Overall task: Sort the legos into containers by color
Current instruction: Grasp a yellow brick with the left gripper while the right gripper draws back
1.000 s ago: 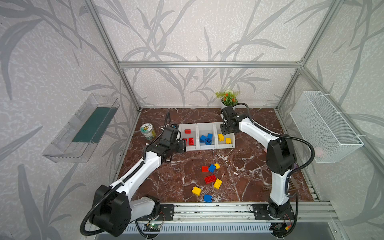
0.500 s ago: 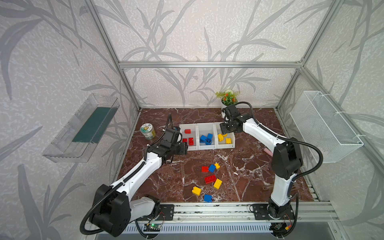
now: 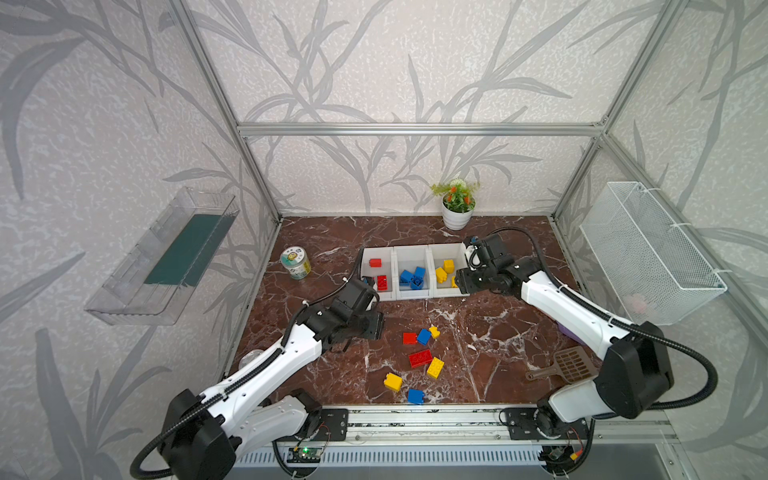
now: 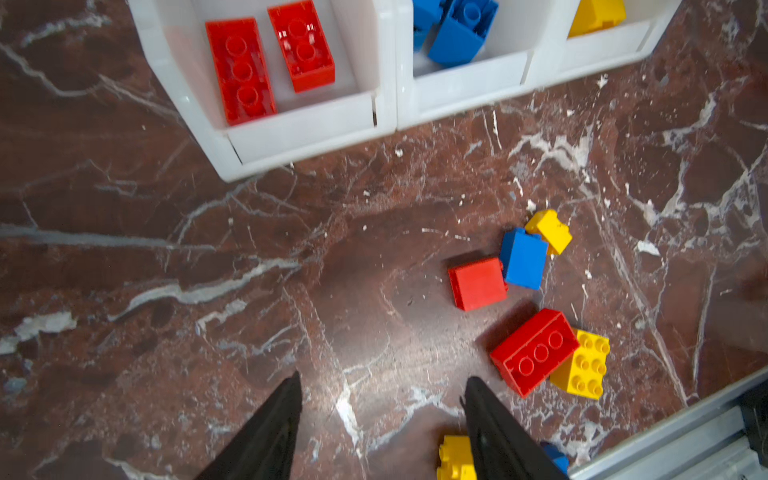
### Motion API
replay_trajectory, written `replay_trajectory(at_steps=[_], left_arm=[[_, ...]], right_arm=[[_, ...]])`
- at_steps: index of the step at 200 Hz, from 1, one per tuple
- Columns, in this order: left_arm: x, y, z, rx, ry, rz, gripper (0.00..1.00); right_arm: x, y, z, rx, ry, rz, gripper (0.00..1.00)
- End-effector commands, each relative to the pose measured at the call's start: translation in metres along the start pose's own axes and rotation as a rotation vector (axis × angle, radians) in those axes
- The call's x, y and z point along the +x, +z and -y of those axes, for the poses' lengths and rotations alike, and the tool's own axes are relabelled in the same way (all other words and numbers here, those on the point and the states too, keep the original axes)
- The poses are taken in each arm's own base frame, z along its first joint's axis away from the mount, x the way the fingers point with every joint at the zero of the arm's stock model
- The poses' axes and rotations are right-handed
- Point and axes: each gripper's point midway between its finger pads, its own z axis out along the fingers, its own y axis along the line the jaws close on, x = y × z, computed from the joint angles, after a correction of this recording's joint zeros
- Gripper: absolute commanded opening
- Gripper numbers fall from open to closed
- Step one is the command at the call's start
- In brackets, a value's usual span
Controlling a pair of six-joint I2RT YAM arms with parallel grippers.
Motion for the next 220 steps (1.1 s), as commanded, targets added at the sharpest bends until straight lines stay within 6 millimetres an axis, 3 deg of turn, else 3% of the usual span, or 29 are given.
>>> replay_trajectory(at_steps=[1, 60, 115, 164, 220], left_arm=[[0.035, 0.0, 0.003, 0.003, -0.01, -0.097, 0.65], [0.071, 0.018, 0.035, 0.038, 0.124, -0.197, 0.68], [0.099, 0.032, 0.058, 0.033, 0.211, -0.276, 0.68], [0.11, 0.039, 0.062, 0.017, 0.218, -0.308, 0.68], [0.121, 0.047, 0.05, -0.059, 0.225, -0.368, 0.68]], right_arm=[[-0.001, -0.019, -0.007, -0.05, -0.019, 0.045, 0.64], [0.028, -0.029, -0.014, -0.118, -0.016, 0.022, 0.64], [0.036, -0.03, -0.012, -0.12, -0.004, 0.018, 0.64], [0.044, -0.028, -0.01, -0.114, 0.006, 0.01, 0.64], [0.049, -0.024, -0.007, -0.101, 0.02, 0.002, 0.64]])
